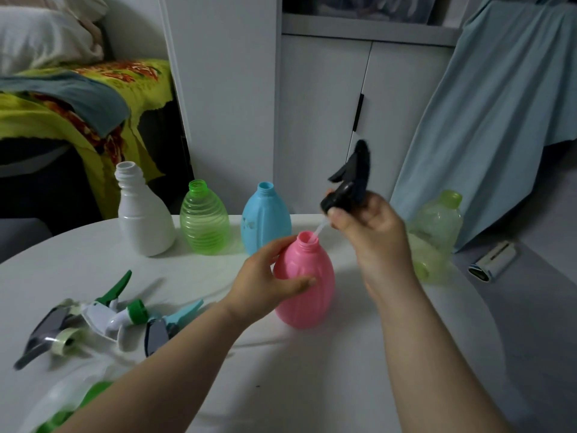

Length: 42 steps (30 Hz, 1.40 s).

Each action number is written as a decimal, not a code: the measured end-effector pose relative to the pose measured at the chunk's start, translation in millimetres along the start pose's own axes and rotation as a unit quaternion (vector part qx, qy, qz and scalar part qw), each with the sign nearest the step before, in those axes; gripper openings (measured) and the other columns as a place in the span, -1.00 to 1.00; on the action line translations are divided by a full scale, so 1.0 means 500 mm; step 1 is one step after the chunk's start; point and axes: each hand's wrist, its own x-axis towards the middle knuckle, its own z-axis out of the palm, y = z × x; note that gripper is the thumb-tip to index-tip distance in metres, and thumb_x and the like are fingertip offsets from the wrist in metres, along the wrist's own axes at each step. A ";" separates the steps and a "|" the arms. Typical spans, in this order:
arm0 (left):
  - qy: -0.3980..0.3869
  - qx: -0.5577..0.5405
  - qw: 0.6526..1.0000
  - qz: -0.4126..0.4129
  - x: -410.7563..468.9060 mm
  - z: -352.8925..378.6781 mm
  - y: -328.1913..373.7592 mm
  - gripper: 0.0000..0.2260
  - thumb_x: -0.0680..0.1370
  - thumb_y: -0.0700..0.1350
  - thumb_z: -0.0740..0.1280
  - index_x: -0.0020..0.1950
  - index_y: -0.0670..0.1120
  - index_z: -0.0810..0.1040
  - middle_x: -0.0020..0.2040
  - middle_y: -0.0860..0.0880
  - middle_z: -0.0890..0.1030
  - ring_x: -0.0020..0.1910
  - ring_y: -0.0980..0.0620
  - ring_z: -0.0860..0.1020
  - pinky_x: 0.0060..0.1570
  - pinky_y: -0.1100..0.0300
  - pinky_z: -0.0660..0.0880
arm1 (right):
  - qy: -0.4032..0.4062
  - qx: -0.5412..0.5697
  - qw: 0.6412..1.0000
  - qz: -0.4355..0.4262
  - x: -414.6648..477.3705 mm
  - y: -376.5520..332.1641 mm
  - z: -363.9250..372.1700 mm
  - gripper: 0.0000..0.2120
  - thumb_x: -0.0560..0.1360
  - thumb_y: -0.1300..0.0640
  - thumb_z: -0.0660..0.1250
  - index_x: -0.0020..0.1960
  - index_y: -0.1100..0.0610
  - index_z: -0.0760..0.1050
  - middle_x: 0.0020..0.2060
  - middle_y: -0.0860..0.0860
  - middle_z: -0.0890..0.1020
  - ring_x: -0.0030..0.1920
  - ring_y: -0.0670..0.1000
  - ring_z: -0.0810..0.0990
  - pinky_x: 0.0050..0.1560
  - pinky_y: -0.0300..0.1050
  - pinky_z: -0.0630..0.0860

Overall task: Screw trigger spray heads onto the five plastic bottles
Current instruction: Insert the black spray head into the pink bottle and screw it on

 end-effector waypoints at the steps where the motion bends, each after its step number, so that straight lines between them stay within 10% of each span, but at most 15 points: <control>1: 0.001 -0.002 1.000 0.001 0.000 0.000 -0.001 -0.52 0.27 -0.20 0.50 -0.01 0.23 0.40 -0.04 0.12 0.55 -0.01 0.12 0.52 -0.06 0.54 0.39 | -0.019 -0.013 1.000 0.012 -0.006 0.014 0.003 -0.72 0.34 0.39 0.34 -0.16 0.01 0.48 -0.30 -0.18 0.65 -0.25 -0.27 0.60 -0.21 -0.44 0.48; 19: -0.052 -0.035 0.998 -0.021 -0.001 -0.007 -0.012 -0.35 0.14 -0.10 0.48 0.21 -0.05 0.39 0.11 -0.06 0.55 0.15 -0.01 0.50 0.20 0.16 0.43 | -0.053 -0.127 0.991 -0.001 -0.046 0.075 0.032 -0.63 0.29 0.25 0.43 -0.17 -0.13 0.33 -0.18 -0.25 0.52 -0.16 -0.40 0.51 -0.13 -0.55 0.40; 37: -0.071 -0.082 0.994 -0.019 0.012 -0.013 -0.021 -0.47 0.15 -0.17 0.49 0.02 0.19 0.43 0.00 0.12 0.57 0.00 0.18 0.54 0.03 0.38 0.49 | -0.084 -0.084 0.992 0.049 -0.057 0.103 0.008 -0.76 0.43 0.10 0.30 0.06 -0.10 0.41 0.11 -0.01 0.56 0.18 -0.04 0.50 0.23 -0.15 0.41; 42: -0.113 -0.081 0.990 -0.023 0.021 -0.024 -0.021 -0.44 0.17 -0.26 0.53 0.09 0.07 0.45 0.02 0.07 0.57 -0.01 0.14 0.55 0.07 0.31 0.50 | -0.091 -0.040 0.993 0.065 -0.045 0.104 0.005 -0.79 0.36 0.14 0.39 -0.16 -0.18 0.50 -0.21 -0.28 0.61 -0.10 -0.32 0.55 -0.08 -0.45 0.44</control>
